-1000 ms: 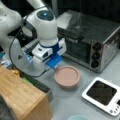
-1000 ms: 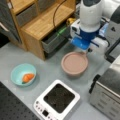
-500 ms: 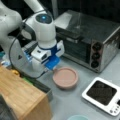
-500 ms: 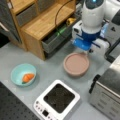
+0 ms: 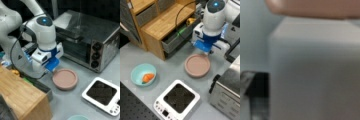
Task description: Pick up the pan. Place the pan on the table. Pick up the bowl. Place the bowl on the stove.
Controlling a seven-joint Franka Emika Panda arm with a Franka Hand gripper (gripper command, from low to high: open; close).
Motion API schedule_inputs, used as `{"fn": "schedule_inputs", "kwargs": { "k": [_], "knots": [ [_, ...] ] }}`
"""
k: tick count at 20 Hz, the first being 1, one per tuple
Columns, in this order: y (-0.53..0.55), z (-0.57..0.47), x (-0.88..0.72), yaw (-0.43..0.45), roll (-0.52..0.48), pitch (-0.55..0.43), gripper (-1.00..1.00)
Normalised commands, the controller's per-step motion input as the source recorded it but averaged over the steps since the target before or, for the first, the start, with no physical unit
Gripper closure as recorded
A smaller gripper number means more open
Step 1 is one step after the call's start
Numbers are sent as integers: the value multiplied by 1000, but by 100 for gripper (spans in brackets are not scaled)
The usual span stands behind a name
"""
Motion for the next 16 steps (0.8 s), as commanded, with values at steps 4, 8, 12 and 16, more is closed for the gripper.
{"fn": "schedule_inputs", "kwargs": {
  "k": [4, 8, 12, 16],
  "knots": [
    [26, -137, -7, 104, -136, -106, 100],
    [-32, -98, -1, 96, -119, -93, 100],
    [-71, -63, 4, 99, -111, -90, 100],
    [-102, -35, 6, 107, -93, -84, 100]
  ]
}}
